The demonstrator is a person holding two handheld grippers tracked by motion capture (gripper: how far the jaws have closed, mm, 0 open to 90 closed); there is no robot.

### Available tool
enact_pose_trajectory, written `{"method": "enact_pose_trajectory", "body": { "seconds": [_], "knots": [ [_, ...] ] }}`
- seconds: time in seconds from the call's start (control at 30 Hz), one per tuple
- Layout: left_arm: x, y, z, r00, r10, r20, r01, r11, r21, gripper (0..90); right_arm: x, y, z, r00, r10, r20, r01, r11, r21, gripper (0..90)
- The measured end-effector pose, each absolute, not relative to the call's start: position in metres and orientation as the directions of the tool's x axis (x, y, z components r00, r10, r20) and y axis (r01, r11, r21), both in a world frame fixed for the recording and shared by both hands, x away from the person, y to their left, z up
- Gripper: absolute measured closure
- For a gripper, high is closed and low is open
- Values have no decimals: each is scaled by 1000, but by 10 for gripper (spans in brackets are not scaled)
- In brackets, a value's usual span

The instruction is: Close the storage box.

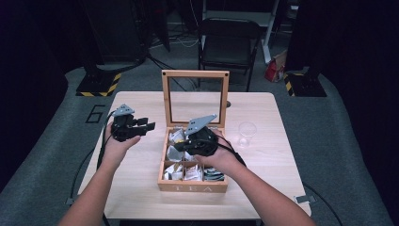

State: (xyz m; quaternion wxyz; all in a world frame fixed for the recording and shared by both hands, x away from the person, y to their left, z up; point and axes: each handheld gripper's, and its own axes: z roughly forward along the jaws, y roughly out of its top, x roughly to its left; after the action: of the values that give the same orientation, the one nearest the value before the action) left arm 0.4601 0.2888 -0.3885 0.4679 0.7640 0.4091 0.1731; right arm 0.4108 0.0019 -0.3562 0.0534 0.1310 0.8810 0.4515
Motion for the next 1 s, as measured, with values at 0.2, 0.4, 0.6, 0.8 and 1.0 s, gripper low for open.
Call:
{"method": "enact_pose_trajectory", "body": {
  "seconds": [0.2, 0.4, 0.6, 0.8, 1.0],
  "knots": [
    [461, 290, -388, 605, 787, -123, 466, -224, 856, 542, 412, -1, -354, -955, 295, 23, 191, 554, 811, 896],
    [461, 289, -386, 605, 786, -124, 464, -222, 858, 543, 417, -7, -353, -949, 314, 22, 200, 548, 812, 896],
    [460, 291, -386, 598, 792, -127, 467, -215, 858, 543, 419, -14, -350, -944, 329, 27, 213, 544, 812, 896],
    [462, 290, -386, 602, 788, -125, 468, -222, 856, 542, 421, -22, -345, -939, 345, 21, 214, 534, 818, 896],
    [464, 288, -386, 604, 787, -129, 466, -217, 858, 542, 424, -31, -342, -933, 360, 16, 216, 522, 825, 896]
  ]
}}
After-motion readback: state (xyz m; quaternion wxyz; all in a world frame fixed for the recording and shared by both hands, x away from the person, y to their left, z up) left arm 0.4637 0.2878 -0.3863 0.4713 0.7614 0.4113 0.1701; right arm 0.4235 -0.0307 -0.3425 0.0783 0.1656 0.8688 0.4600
